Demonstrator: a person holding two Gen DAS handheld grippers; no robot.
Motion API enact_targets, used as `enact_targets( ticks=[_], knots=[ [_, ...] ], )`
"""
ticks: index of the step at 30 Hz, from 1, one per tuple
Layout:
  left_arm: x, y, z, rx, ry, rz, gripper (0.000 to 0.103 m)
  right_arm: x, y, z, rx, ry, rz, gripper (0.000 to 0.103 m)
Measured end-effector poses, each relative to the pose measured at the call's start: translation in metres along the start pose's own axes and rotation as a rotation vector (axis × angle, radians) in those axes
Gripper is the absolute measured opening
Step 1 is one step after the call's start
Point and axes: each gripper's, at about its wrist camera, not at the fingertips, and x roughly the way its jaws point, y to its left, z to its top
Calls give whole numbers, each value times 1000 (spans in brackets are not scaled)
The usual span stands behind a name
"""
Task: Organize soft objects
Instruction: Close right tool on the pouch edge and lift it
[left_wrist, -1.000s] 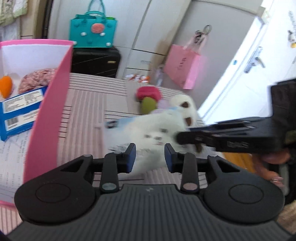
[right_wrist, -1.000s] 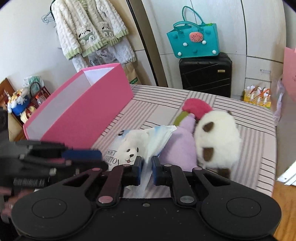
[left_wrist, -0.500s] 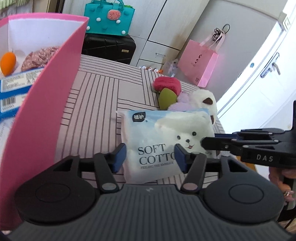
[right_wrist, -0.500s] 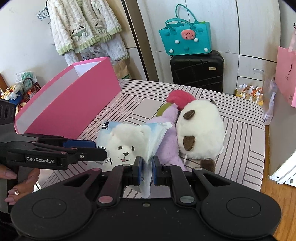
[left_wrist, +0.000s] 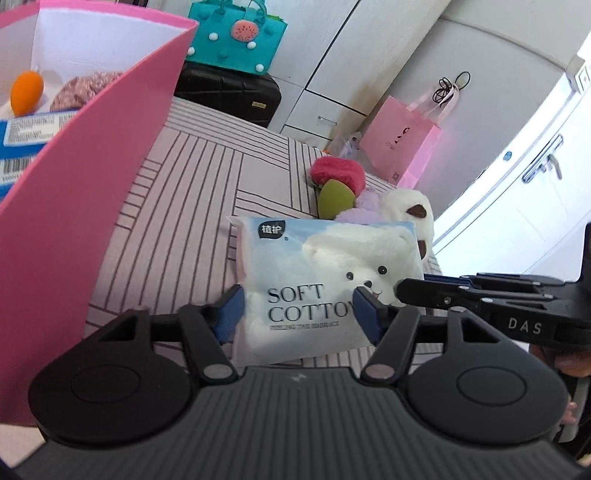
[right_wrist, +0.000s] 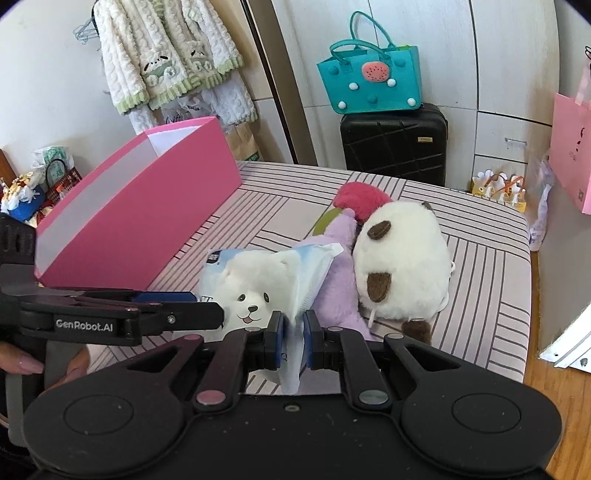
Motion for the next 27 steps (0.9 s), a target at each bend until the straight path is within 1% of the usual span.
enact_targets(
  ticks=[1, 2, 3, 4, 5, 6, 7, 8, 9, 12, 14, 15, 16, 17, 18, 19, 20, 21, 22, 25, 27],
  knots=[
    [0, -1, 0, 12, -3, 9, 43, 1, 0, 0, 1, 4, -6, 15],
    [-1, -1, 0, 23, -5, 18, 35, 1, 0, 0, 0, 4, -6, 15],
    [-3, -2, 1, 33, -11, 9, 18, 0, 1, 0, 4, 6, -3, 15],
    [-5, -2, 1, 35, -4, -18, 10, -1, 1, 1, 13, 9, 5, 15],
    [-7, -1, 3, 23, 19, -60, 8, -1, 1, 2, 18, 15, 19, 15],
    [-6, -2, 4, 16, 49, -112, 2, 0, 3, 3, 20, 25, 41, 15],
    [-5, -4, 4, 18, 75, -148, 2, 1, 6, 4, 26, 35, 59, 15],
    [-4, -7, 2, 13, 95, -152, 2, 1, 8, 4, 29, 39, 59, 15],
    [-4, -10, 1, 15, 97, -127, 3, 2, 12, 4, 17, 44, 39, 14],
    [-9, -14, -2, 50, 51, -40, 10, 0, 21, 4, -28, 33, -47, 14],
    [-12, -11, 0, 68, 45, -11, 18, -5, 21, 4, -24, 31, -43, 14],
    [-13, -9, 1, 69, 48, -15, 32, -8, 19, 4, -17, 32, -35, 14],
    [-14, -7, 3, 70, 52, -17, 51, -11, 19, 4, -22, 31, -37, 14],
    [-14, -6, 4, 74, 54, -12, 60, -12, 20, 4, -31, 29, -53, 14],
    [-14, -6, 5, 81, 48, 15, 65, -12, 21, 3, -47, 27, -89, 14],
    [-15, -7, 5, 88, 37, 51, 65, -11, 21, 1, -62, 24, -123, 14],
    [-15, -7, 4, 107, 19, 78, 66, -10, 21, 1, -66, 25, -138, 14],
    [-15, -8, 4, 127, 16, 82, 66, -8, 19, 0, -58, 30, -133, 14],
    [-13, -6, 4, 135, 27, 76, 66, -8, 15, -1, -47, 34, -124, 14],
    [-5, -1, 4, 96, 80, 14, 66, -6, 8, -3, -27, 38, -109, 14],
    [2, -1, 2, 77, 100, -10, 66, -5, 6, -4, -18, 39, -98, 14]
  ],
)
